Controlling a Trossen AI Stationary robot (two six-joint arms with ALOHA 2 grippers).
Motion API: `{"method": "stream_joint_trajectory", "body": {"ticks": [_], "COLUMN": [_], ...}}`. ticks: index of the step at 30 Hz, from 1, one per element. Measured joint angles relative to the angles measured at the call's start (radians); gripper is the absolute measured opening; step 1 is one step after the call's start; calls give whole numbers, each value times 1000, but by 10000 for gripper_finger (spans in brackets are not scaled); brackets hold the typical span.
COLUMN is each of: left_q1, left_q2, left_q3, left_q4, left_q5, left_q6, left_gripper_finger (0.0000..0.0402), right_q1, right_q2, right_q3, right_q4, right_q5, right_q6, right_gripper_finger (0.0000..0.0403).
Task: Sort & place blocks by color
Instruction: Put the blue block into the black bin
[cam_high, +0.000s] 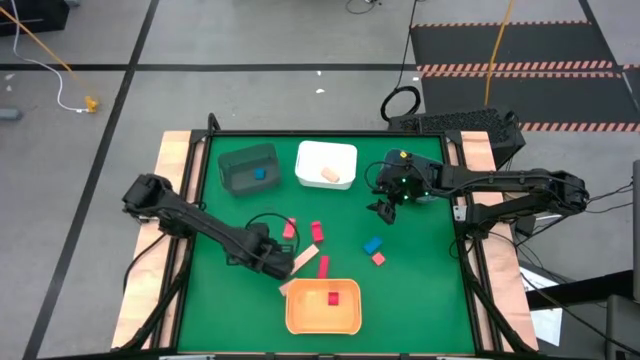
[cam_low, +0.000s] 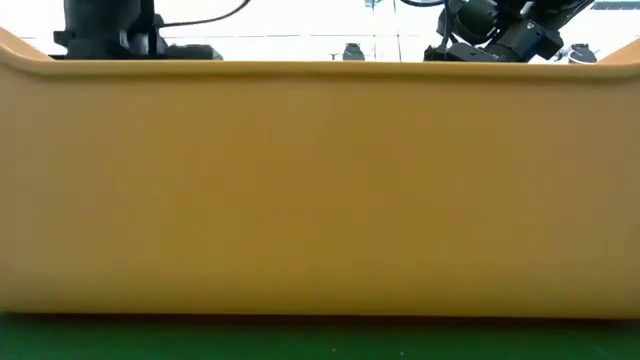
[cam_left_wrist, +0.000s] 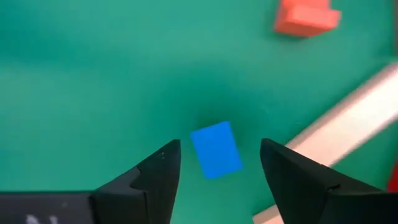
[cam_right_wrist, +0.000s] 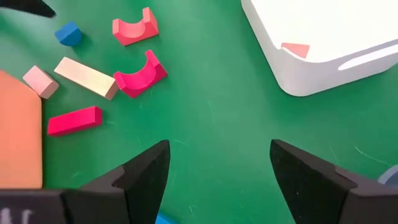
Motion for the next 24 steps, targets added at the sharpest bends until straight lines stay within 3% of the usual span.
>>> {"method": "stream_joint_trajectory", "body": {"ticks": [9,24], "left_q1": [-5,-3], "left_q2": [56,166], "left_q3": [0,0], "left_q4": [55,81], "left_q5": [48,50], "left_q6": [-199,-286], "left_gripper_finger": [250,250], "right_q1": [0,0], "right_q2": [0,0], "right_q3": [0,0], "right_q4": [-1,-1], "right_q5": [-3,-3], "right_q6": [-66,-86], "right_gripper_finger": [270,270]}}
